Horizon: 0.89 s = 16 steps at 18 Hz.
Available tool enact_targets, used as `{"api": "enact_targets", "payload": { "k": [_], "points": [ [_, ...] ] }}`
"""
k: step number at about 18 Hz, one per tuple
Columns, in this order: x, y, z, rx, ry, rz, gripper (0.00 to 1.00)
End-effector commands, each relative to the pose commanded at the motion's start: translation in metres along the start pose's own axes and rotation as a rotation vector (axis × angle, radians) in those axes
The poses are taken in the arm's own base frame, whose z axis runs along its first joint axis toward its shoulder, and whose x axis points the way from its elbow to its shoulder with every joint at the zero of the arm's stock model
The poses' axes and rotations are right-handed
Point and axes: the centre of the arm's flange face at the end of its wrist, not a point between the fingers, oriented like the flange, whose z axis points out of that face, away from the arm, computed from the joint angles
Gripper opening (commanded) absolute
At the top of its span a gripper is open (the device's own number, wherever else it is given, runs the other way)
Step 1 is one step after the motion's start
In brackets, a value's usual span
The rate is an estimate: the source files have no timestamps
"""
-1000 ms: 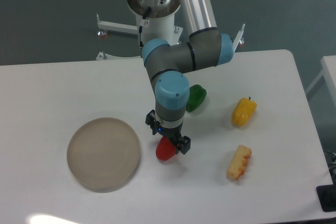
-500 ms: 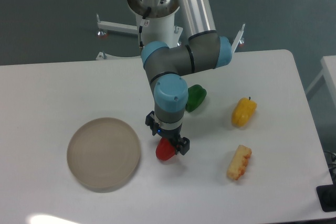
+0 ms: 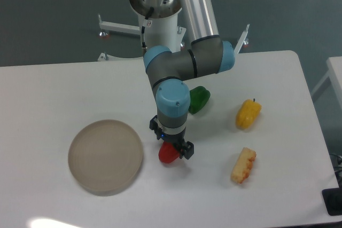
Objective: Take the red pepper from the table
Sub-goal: 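Close the gripper on the red pepper, then lift the held red pepper and carry it toward the yellow pepper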
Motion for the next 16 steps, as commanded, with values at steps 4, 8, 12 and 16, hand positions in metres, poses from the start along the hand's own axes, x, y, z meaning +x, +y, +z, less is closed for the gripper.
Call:
{"api": "enact_targets", "payload": {
  "k": [4,8,12,16],
  "points": [
    [-0.003,-0.001,-0.001,0.002,-0.003,0.000,0.54],
    [-0.006,0.002,-0.009,0.008,-0.011,-0.001,0.52],
    [-0.014,0.006,-0.029,0.017,-0.033,0.037,0.51],
    [-0.048,0.058,-0.069,0.007,-0.039,0.117,0.51]
  ]
}}
